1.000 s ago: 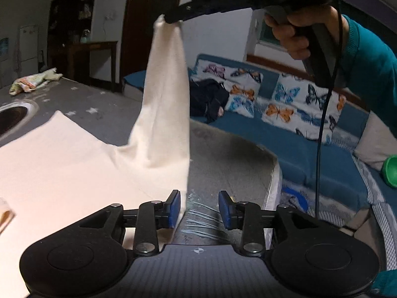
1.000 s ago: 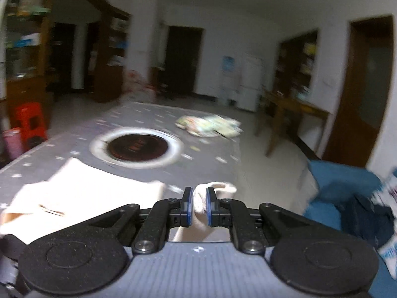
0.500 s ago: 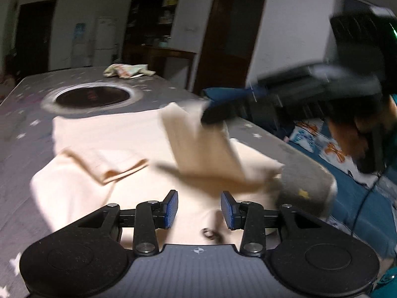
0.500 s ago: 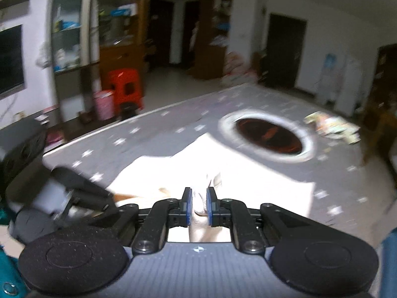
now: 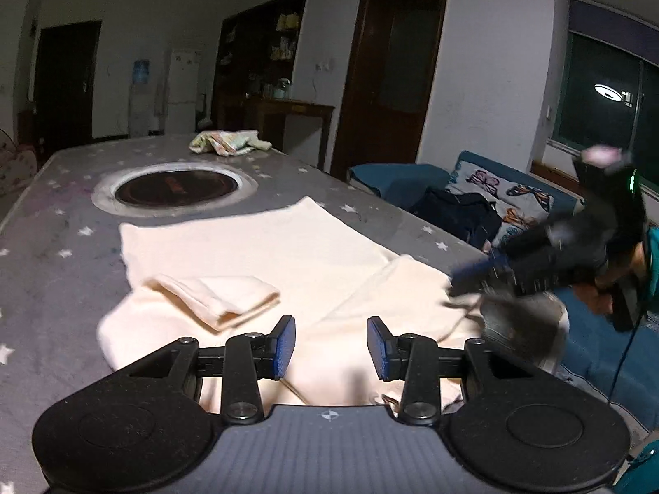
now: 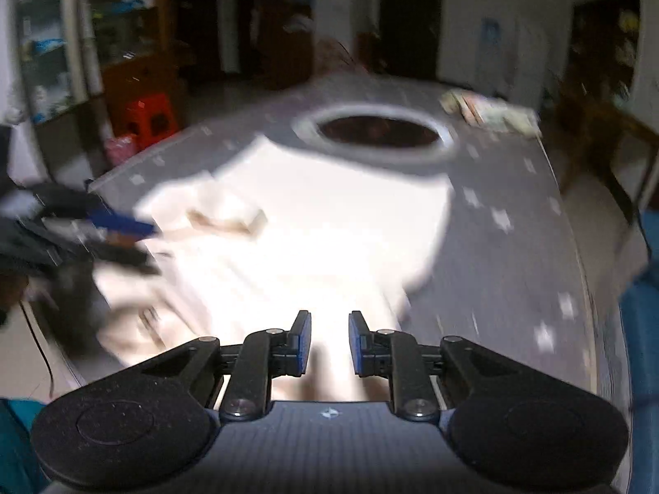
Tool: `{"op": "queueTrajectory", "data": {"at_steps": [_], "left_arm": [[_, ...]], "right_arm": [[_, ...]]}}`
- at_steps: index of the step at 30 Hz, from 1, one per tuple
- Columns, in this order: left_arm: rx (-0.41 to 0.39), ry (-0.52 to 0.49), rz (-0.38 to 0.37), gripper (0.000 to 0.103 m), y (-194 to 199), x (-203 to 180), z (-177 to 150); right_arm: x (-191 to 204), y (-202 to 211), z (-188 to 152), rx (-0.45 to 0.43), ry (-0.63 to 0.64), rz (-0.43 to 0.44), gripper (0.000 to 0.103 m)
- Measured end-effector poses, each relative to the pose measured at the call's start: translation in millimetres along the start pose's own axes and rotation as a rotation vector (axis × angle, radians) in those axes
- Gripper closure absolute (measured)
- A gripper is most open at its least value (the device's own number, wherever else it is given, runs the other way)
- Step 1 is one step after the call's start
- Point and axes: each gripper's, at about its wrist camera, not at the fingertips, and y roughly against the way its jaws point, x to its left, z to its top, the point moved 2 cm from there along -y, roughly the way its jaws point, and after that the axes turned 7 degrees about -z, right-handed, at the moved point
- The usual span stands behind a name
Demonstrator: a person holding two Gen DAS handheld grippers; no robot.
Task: Fold clothes
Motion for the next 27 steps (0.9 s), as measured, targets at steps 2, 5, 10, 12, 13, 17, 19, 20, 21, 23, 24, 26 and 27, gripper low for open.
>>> {"op": "queueTrajectory", "data": {"at_steps": [2, 5, 10, 12, 13, 17, 19, 20, 21, 23, 24, 26, 27], "left_arm": [[-0.004, 0.021, 0.015, 0.061, 3.2, 5.1, 1.6], [0.026, 0.037, 0.039, 0.062, -0.4, 9.9, 1.5], [0.064, 0.025, 0.057, 0.062, -9.6, 7.2, -4.2], [0.073, 0.027, 0.063, 0.062, -12.0, 8.4, -6.8], [0.078, 0.032, 0.063, 0.062, -12.4, 9.7, -8.1], [0.099, 0.045, 0.078, 0.061, -14.8, 17.2, -13.8], [0.105, 0.052, 0.083, 0.061, -15.1, 20.7, -16.4], [0.107, 0.055, 0.084, 0.061, -15.2, 22.4, -17.7], [0.105, 0.057, 0.082, 0.061, -15.2, 23.6, -18.7], [0.102, 0.060, 0.077, 0.061, -15.4, 26.0, -20.4], [0.102, 0.058, 0.078, 0.061, -15.5, 26.1, -20.2], [0.102, 0.054, 0.079, 0.061, -15.5, 26.4, -19.9], [0.102, 0.053, 0.080, 0.061, -15.4, 26.2, -19.4]], "right_arm": [[-6.3, -3.0, -12.5, 0.034, -0.001, -0.010, 0.086], [-8.5, 2.5, -13.0, 0.017, 0.009, -0.014, 0.086], [-10.0, -1.2, 14.6, -0.087, 0.037, -0.051, 0.082], [-11.7, -16.5, 20.5, -0.081, 0.029, -0.061, 0.081], [-12.3, -25.9, 21.4, -0.069, 0.017, -0.060, 0.081], [-7.9, -44.4, 16.8, -0.069, 0.050, -0.096, 0.099], [-10.8, -41.6, 13.9, -0.086, 0.024, -0.141, 0.101], [-12.2, -40.1, 12.4, -0.095, 0.011, -0.164, 0.101], [-14.8, -38.6, 10.8, -0.101, -0.008, -0.186, 0.101], [-23.8, -37.0, 5.6, -0.092, -0.056, -0.219, 0.102], [-27.2, -38.3, 2.4, -0.079, -0.075, -0.221, 0.102], [-32.7, -40.0, -3.1, -0.062, -0.112, -0.230, 0.101], [-34.6, -39.7, -3.2, -0.061, -0.124, -0.240, 0.101]]}}
